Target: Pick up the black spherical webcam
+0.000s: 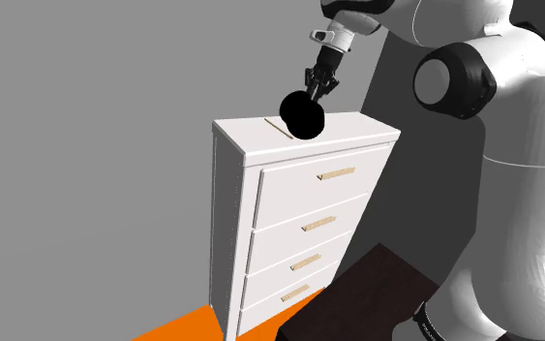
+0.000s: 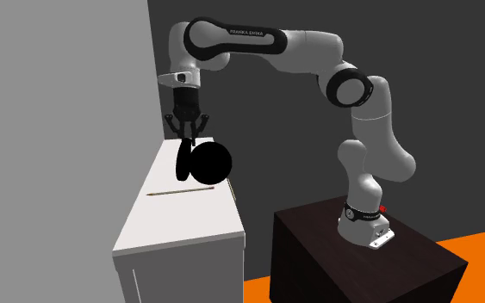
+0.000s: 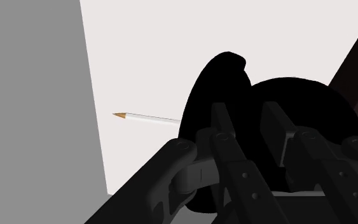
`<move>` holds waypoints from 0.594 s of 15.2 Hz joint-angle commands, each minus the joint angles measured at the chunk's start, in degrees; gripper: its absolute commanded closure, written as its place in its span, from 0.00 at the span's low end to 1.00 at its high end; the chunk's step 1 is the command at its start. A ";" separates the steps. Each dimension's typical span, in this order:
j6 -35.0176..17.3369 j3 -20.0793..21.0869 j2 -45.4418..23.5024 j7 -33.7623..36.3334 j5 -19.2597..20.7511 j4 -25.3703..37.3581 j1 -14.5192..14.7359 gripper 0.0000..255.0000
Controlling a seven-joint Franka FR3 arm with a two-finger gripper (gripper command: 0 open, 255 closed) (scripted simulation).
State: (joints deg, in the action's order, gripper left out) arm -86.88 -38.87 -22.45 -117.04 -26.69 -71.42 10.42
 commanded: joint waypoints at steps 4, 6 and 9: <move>4.61 0.14 -1.44 0.86 -0.97 6.12 -1.90 1.00; 6.65 0.28 -2.31 1.26 -1.57 9.06 -2.92 1.00; 9.97 0.60 -3.94 1.96 -2.72 14.07 -4.80 1.00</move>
State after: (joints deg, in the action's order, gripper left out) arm -78.13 -38.38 -25.75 -115.26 -28.94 -59.26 6.40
